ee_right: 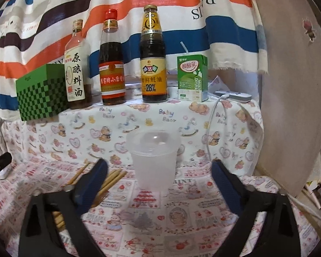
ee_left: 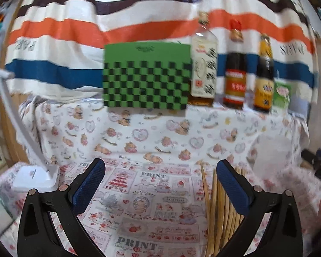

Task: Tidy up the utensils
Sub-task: 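Lower the left gripper onto the wooden chopsticks and close on one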

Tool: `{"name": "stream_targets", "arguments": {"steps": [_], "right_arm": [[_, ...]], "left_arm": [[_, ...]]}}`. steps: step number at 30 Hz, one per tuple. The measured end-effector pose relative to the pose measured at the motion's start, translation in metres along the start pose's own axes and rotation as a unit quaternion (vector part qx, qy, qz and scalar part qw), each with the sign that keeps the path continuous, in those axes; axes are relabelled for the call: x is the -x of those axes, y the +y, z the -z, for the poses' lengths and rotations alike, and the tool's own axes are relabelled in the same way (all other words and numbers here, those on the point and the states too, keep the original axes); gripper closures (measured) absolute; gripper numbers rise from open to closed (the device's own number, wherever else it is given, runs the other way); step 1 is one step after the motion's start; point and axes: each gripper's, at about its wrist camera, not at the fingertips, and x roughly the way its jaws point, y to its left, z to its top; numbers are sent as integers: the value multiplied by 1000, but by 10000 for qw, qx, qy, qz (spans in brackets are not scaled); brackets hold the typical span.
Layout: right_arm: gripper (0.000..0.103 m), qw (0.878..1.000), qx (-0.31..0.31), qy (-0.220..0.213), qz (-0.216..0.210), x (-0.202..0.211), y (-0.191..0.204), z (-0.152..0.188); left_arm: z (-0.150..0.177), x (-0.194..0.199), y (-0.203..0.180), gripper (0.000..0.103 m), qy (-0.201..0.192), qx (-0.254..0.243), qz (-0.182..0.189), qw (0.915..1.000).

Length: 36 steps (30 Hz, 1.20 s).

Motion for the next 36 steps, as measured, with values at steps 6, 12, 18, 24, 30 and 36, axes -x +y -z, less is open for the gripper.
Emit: {"name": "stream_targets", "arguments": {"steps": [6, 12, 18, 24, 30, 36], "right_arm": [[59, 9970, 106, 697, -323, -14, -2, -3], [64, 9896, -367, 1263, -587, -30, -26, -3], [68, 9845, -427, 1421, -939, -36, -28, -3], [68, 9820, -496, 1528, -994, -40, -27, 0], [87, 9780, -538, 1693, -1092, -47, -26, 4], [88, 9785, -464, 1738, -1011, -50, -24, 6]], "left_arm": [[-24, -17, -11, 1, 754, 150, 543, 9956], [-60, -62, -58, 23, 1868, -197, 597, 9804], [-39, -118, -101, 59, 3140, -723, 863, 9427], [-3, -145, -114, 65, 3385, -998, 745, 9327], [5, -162, -122, 69, 3351, -1302, 534, 9316], [9, -185, -129, 89, 3357, -1420, 241, 9309]]}}
